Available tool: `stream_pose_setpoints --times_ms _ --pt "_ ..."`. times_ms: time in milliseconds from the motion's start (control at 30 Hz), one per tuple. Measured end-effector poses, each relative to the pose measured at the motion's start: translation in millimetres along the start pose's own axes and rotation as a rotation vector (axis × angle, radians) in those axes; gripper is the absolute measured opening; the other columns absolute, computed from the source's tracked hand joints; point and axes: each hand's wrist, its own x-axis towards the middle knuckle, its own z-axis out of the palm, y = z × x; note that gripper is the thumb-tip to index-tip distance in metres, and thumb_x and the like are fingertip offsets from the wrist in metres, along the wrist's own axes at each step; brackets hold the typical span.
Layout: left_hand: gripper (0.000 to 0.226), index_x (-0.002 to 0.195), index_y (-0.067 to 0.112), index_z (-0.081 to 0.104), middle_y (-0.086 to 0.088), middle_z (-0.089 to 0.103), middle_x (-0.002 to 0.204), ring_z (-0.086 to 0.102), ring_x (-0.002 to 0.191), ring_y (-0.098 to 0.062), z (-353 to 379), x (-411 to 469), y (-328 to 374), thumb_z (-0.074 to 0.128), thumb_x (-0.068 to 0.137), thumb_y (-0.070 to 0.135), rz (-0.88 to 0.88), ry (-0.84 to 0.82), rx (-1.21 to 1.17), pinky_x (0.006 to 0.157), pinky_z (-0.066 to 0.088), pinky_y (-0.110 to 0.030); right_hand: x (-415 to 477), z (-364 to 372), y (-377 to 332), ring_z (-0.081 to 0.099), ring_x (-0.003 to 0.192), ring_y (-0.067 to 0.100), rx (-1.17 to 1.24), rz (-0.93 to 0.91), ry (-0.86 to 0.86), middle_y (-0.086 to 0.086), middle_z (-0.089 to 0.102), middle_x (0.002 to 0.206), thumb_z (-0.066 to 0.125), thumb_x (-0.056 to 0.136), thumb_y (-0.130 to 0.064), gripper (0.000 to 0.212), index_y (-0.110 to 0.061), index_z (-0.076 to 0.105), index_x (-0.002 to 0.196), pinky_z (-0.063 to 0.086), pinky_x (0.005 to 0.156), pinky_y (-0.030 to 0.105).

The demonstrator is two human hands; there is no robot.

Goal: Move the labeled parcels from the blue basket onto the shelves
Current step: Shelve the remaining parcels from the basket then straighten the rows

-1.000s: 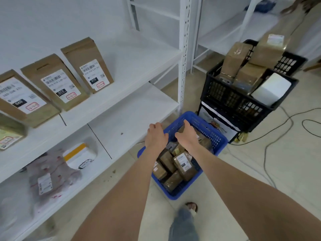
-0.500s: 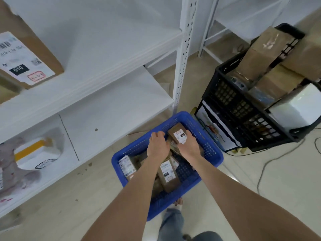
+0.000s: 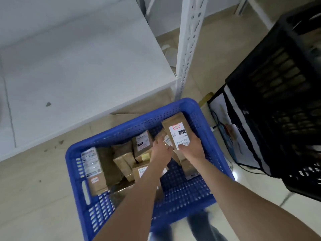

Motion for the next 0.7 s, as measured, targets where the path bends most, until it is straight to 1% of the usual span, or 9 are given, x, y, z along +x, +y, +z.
stream_pose_setpoints --times_ms 67,133,233,300,367,433,533,600,700 --pt "0.063 0.147 0.012 0.021 -0.020 0.044 0.137 0.050 0.120 -0.035 30.6 31.8 -9.6 0.053 0.094 0.025 -0.054 -0.024 -0.062 0.096 0.045 -0.043 34.8 5.4 16.8 0.059 0.111 0.026 -0.036 -0.008 -0.021 0.004 0.057 0.127 0.062 0.066 -0.046 0.078 -0.024 0.041 0.138 0.052 0.091 0.047" --pt "0.069 0.148 0.008 0.016 -0.019 0.041 0.142 0.045 0.126 -0.034 58.3 62.7 -20.8 0.054 0.094 0.027 -0.095 -0.042 -0.122 0.097 0.042 -0.039 55.5 6.9 18.5 0.055 0.117 0.030 -0.110 -0.023 -0.011 0.007 0.053 0.130 0.068 0.068 -0.040 0.078 -0.023 0.039 0.138 0.049 0.094 0.047" --pt "0.076 0.150 0.007 0.009 -0.015 0.037 0.147 0.043 0.130 -0.031 87.4 99.1 -33.2 0.055 0.093 0.029 -0.155 -0.065 -0.252 0.094 0.040 -0.033 92.7 13.5 25.7 0.035 0.134 0.031 -0.196 -0.031 -0.005 0.015 0.036 0.144 0.073 0.080 -0.029 0.083 -0.010 0.027 0.145 0.033 0.107 0.041" --pt "0.078 0.150 0.007 0.008 -0.013 0.040 0.146 0.044 0.129 -0.030 102.1 118.2 -39.7 0.056 0.093 0.028 -0.189 -0.064 -0.360 0.093 0.040 -0.031 118.2 19.6 34.7 0.030 0.138 0.030 -0.202 -0.017 -0.014 0.016 0.031 0.148 0.074 0.080 -0.028 0.090 -0.006 0.020 0.148 0.029 0.109 0.039" --pt "0.077 0.149 0.007 0.011 -0.010 0.046 0.140 0.049 0.124 -0.027 114.8 133.7 -45.6 0.059 0.092 0.025 -0.215 -0.071 -0.459 0.086 0.041 -0.028 136.6 27.3 43.1 0.037 0.135 0.029 -0.171 0.010 -0.030 0.014 0.038 0.146 0.077 0.077 -0.028 0.092 -0.009 0.021 0.148 0.031 0.108 0.038" --pt "0.067 0.145 0.007 0.025 -0.009 0.052 0.134 0.055 0.114 -0.023 127.0 144.2 -50.5 0.061 0.090 0.020 -0.230 -0.098 -0.572 0.082 0.043 -0.027 145.5 33.0 47.2 0.045 0.129 0.030 -0.157 0.042 -0.041 0.012 0.046 0.141 0.078 0.076 -0.029 0.087 -0.010 0.027 0.144 0.036 0.104 0.038" --pt "0.050 0.135 0.011 0.046 -0.008 0.059 0.129 0.060 0.110 -0.024 132.8 144.8 -57.7 0.062 0.088 0.015 -0.254 -0.152 -0.768 0.094 0.050 -0.037 145.9 38.7 46.4 0.051 0.122 0.030 -0.164 0.074 -0.064 0.012 0.051 0.134 0.077 0.076 -0.033 0.074 -0.009 0.039 0.135 0.041 0.100 0.037" --pt "0.052 0.131 0.011 0.044 -0.004 0.060 0.125 0.060 0.108 -0.022 124.1 134.4 -62.3 0.064 0.085 0.025 -0.287 -0.113 -0.785 0.095 0.050 -0.042 138.4 41.5 43.2 0.055 0.117 0.029 -0.137 0.078 -0.079 0.012 0.053 0.131 0.077 0.073 -0.038 0.075 -0.011 0.043 0.134 0.045 0.099 0.040" --pt "0.047 0.130 0.012 0.041 -0.003 0.059 0.122 0.059 0.107 -0.023 90.3 107.5 -64.3 0.061 0.088 0.023 -0.295 -0.017 -0.705 0.094 0.049 -0.039 116.5 44.1 32.2 0.059 0.110 0.029 -0.107 0.089 -0.113 0.013 0.052 0.131 0.078 0.067 -0.048 0.081 -0.012 0.046 0.133 0.049 0.096 0.041"
